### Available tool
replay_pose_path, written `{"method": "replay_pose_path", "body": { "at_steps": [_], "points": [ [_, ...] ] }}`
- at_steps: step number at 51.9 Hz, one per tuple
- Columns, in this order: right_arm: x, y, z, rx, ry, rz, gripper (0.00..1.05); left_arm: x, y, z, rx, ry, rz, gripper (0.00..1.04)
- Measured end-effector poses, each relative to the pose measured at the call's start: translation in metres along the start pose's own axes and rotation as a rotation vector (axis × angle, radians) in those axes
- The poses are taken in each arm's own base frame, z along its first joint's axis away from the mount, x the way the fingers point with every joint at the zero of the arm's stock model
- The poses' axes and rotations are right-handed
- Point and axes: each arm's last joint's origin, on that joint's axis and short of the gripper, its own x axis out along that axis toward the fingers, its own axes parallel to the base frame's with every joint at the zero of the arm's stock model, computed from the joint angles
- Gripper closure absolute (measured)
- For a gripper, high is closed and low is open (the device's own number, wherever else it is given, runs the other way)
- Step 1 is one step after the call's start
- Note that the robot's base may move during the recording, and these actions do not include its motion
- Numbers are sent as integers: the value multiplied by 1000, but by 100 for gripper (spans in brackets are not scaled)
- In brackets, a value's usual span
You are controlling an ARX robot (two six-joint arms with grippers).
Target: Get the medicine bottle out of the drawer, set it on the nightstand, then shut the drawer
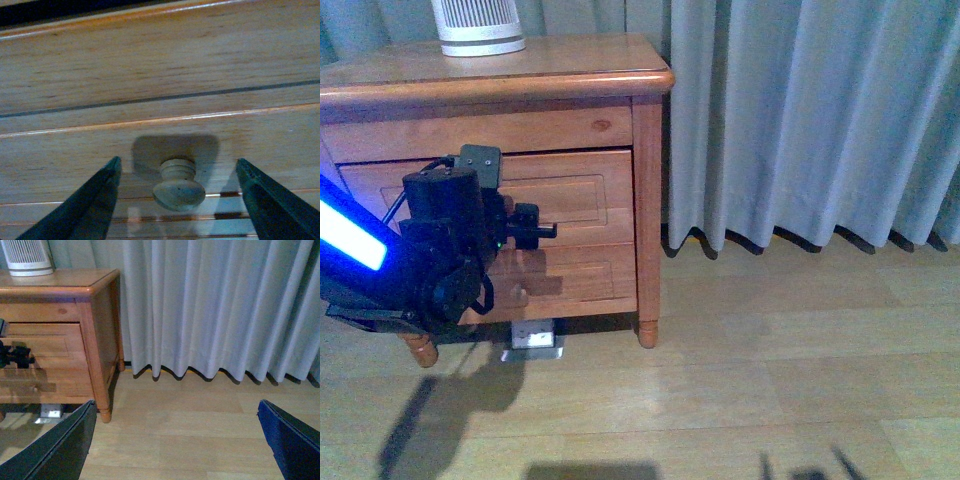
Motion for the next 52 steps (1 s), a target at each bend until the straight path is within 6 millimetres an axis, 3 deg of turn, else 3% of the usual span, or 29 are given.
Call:
{"method": "replay_pose_path", "body": {
  "at_steps": [10, 13, 33, 45, 52],
  "points": [
    [0, 0, 0, 0, 0, 0, 7, 0, 0, 0, 2, -1, 3, 75],
    [0, 0, 0, 0, 0, 0, 7, 0, 0, 0, 2, -1, 5, 79],
    [0, 0, 0, 0, 0, 0, 7, -12, 3, -4, -9, 7, -14, 80],
    [0, 0, 0, 0, 0, 0, 7, -50, 5, -11, -22, 31, -9, 80],
    [0, 0, 0, 0, 0, 0, 7, -85, 3, -16, -28, 65, 1, 80]
  ]
}}
